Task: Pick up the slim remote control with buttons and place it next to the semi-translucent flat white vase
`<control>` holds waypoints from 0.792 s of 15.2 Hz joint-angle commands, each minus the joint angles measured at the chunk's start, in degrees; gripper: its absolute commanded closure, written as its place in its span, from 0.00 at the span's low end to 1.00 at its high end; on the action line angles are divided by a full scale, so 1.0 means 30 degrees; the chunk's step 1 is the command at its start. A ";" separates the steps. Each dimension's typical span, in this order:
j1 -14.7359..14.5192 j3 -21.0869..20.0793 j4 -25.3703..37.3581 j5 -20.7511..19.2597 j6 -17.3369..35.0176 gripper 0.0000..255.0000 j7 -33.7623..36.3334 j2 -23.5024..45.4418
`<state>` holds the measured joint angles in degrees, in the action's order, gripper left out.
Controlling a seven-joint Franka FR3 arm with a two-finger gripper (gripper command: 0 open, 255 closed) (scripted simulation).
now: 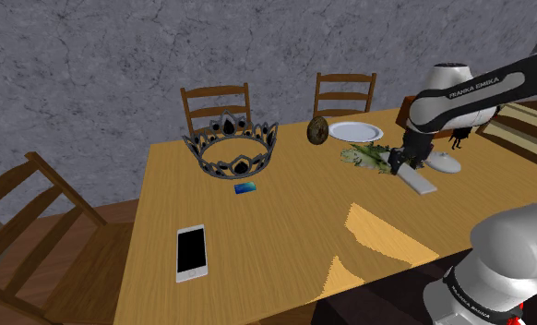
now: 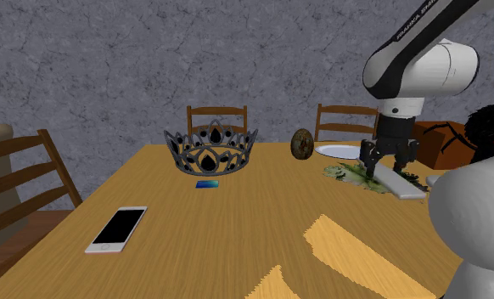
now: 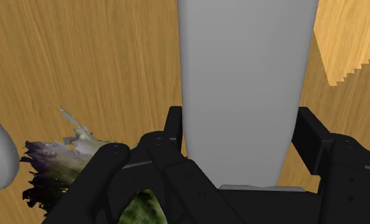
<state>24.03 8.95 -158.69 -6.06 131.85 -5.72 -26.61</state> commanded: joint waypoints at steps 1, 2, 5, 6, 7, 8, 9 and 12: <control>0.0618 0.0696 -0.0240 -0.0501 -0.0083 1.00 -0.0944 -0.0355; 0.0965 0.1081 -0.0307 -0.0770 -0.0123 1.00 -0.1446 -0.0485; 0.1988 0.2266 -0.0347 -0.1567 -0.0216 1.00 -0.2977 -0.0695; 0.2318 0.2667 -0.0306 -0.1820 -0.0236 1.00 -0.3497 -0.0705; 0.2638 0.3071 -0.0237 -0.2064 -0.0249 1.00 -0.4020 -0.0683; 0.2944 0.3480 -0.0143 -0.2297 -0.0256 1.00 -0.4546 -0.0632; 0.3239 0.3889 -0.0022 -0.2515 -0.0256 1.00 -0.5076 -0.0551; 0.4018 0.5136 0.0493 -0.3068 -0.0223 1.00 -0.6686 -0.0137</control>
<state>35.42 23.14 -158.24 -14.85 131.58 -23.99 -27.49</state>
